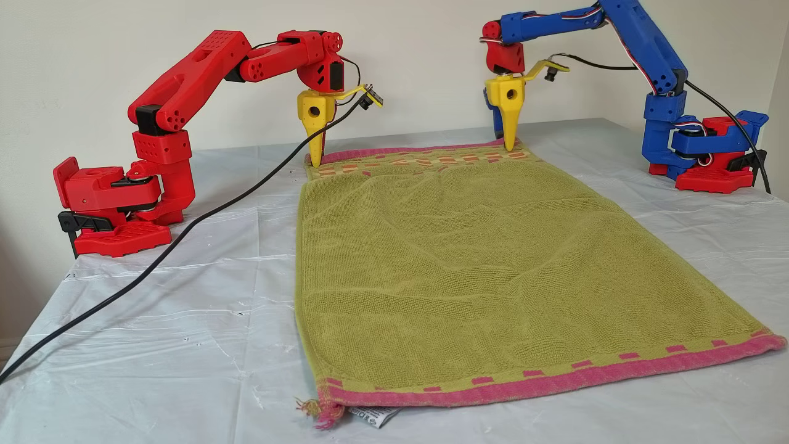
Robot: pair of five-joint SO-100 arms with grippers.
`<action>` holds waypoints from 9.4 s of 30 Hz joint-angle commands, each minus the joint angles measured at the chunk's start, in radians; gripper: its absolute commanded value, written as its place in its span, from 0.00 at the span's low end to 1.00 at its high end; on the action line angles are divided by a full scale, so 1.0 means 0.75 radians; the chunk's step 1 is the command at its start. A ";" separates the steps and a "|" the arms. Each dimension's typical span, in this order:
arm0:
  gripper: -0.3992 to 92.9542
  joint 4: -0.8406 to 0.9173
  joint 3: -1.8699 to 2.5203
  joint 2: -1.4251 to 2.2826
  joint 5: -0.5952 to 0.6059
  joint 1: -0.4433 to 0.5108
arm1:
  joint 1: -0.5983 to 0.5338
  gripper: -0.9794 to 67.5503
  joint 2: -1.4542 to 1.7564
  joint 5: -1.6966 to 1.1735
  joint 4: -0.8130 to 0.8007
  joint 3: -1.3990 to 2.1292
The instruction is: Fold the towel.
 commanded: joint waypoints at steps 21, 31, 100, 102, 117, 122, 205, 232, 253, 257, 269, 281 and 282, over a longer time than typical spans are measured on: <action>0.02 0.018 0.035 0.063 -0.022 -0.029 | 0.074 0.55 -0.061 0.027 0.008 -0.031; 0.02 0.018 0.076 0.088 -0.037 -0.037 | 0.082 0.04 -0.094 0.035 0.008 -0.022; 0.02 0.016 1.364 2.041 -0.522 1.573 | -1.397 0.02 1.534 1.160 0.010 0.922; 0.02 0.000 1.393 2.017 -0.587 1.661 | -1.487 0.02 1.501 1.254 0.010 0.943; 0.02 -0.225 1.421 1.767 -0.867 2.150 | -2.053 0.02 1.100 1.845 0.008 0.675; 0.02 -0.250 1.219 1.483 -0.972 2.297 | -2.174 0.02 0.867 1.955 0.008 0.440; 0.65 -0.912 -0.918 -0.358 -0.554 2.698 | -2.634 0.52 -0.131 2.422 -0.168 -0.898; 0.17 0.018 -0.910 0.051 -0.898 2.479 | -2.254 0.03 0.959 2.205 0.010 0.493; 0.02 -0.041 0.636 1.039 -1.509 2.332 | -2.103 0.04 0.816 2.160 0.010 0.477; 0.02 -0.051 0.693 1.090 -1.554 2.283 | -2.101 0.02 0.806 2.141 0.010 0.487; 0.07 -0.274 1.004 1.211 -2.101 2.229 | -2.088 0.06 0.699 2.094 0.010 0.385; 0.02 -0.634 1.646 1.579 -1.800 2.068 | -2.078 0.18 0.577 2.051 0.010 0.262; 0.03 -0.677 1.714 1.616 -1.816 2.066 | -2.076 0.18 0.575 2.049 0.010 0.264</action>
